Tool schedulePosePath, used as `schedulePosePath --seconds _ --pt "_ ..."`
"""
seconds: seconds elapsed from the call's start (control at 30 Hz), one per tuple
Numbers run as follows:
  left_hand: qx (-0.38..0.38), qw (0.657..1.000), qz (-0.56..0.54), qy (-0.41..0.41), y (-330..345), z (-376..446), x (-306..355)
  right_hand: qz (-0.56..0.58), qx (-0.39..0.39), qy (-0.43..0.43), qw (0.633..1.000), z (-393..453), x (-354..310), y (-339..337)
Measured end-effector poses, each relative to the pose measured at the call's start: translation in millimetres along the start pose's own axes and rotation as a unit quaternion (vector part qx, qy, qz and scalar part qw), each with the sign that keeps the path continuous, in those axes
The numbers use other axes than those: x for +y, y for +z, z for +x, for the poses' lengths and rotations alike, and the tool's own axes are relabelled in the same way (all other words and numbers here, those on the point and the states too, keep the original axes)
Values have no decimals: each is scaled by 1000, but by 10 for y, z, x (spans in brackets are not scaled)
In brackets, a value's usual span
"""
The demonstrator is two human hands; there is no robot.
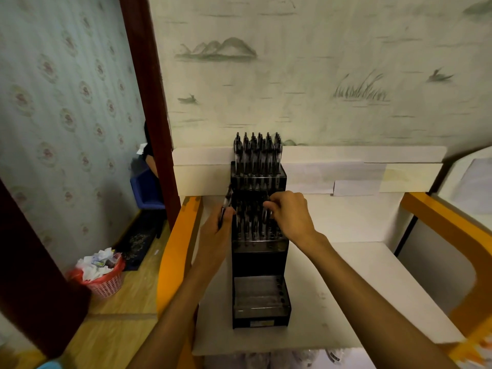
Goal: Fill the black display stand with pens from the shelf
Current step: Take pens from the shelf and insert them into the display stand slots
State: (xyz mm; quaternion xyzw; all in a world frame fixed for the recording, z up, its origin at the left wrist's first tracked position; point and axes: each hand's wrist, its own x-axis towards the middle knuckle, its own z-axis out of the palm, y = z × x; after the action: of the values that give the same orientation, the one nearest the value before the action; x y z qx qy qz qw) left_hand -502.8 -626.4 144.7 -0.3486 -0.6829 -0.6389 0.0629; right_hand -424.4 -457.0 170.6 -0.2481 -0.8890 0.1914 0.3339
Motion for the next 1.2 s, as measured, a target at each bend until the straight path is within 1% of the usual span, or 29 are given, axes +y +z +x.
schedulePosePath --seconds 0.1,0.17,0.33,0.4,0.47,0.53,0.63,0.67,0.73,0.9,0.97,1.03,1.1,1.13,1.2 --pt "-31 999 -25 -24 0 5 -9 -2 -23 8 1000 -53 23 69" --pt "-56 998 -30 -16 -16 13 -7 -10 -44 24 999 -103 44 138" --pt "-79 996 -47 -10 -15 12 -71 -50 -29 54 997 -156 104 152" --pt "-81 996 -46 -10 -6 16 -104 -45 -15 60 997 -165 100 113" --pt "-82 996 -39 0 10 30 -130 4 1 59 998 -162 59 60" --pt "-92 995 -33 -1 39 55 -167 93 7 57 994 -147 -14 -2" --pt "-122 992 -8 2 89 87 -266 261 -34 71 962 -123 -156 -88" --pt "-130 992 3 9 106 91 -294 297 -48 75 951 -118 -187 -102" --pt "-142 989 27 21 136 96 -319 329 -56 80 939 -116 -223 -106" --pt "-169 979 110 43 132 106 -280 377 -45 110 919 -145 -197 -64" --pt "-177 969 166 51 105 120 -244 410 -32 131 902 -146 -180 -71" --pt "-169 962 205 61 68 138 -210 430 -5 147 891 -125 -163 -108" --pt "-150 956 236 90 22 155 -201 410 26 145 900 -98 -136 -165" --pt "-140 951 256 106 -7 162 -205 376 44 134 916 -82 -113 -192" --pt "-122 941 292 120 -62 179 -222 258 72 86 960 -60 -52 -247"
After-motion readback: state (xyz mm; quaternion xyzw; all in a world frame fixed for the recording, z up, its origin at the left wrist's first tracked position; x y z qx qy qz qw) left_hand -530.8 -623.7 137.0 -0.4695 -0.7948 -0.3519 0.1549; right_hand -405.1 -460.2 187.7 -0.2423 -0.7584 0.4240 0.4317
